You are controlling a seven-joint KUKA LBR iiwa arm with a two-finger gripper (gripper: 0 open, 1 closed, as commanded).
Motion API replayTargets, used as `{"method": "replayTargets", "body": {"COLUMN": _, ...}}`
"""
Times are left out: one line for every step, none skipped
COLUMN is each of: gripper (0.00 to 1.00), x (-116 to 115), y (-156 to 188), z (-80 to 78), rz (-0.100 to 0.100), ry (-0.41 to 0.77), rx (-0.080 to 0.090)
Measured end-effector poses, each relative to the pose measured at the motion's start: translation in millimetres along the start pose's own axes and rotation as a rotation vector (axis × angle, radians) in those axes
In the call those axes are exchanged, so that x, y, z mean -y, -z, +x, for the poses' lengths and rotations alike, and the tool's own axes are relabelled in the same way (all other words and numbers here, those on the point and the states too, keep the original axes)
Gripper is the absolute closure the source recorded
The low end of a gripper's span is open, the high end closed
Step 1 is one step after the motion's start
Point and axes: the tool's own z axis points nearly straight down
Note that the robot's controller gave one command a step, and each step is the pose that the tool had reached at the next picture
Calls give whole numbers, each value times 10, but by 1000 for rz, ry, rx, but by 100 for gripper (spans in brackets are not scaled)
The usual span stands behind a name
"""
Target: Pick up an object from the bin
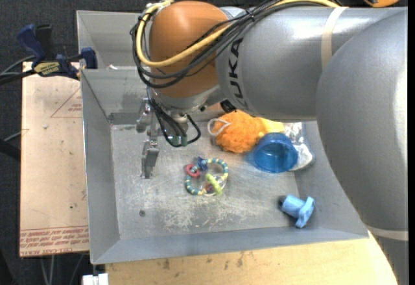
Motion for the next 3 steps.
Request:
{"method": "replayTargets", "body": {"gripper": 0, "x": 12, "y": 50, "z": -20, "rz": -1, "ry": -4, "rx": 8}}
{"method": "replayTargets", "body": {"gripper": 0, "x": 213, "y": -420, "z": -180, "rz": -2, "ry": 100, "rx": 12}}
{"method": "replayTargets", "body": {"gripper": 0, "x": 393, "y": -855, "z": -348, "rz": 1, "ry": 287, "rx": 4}}
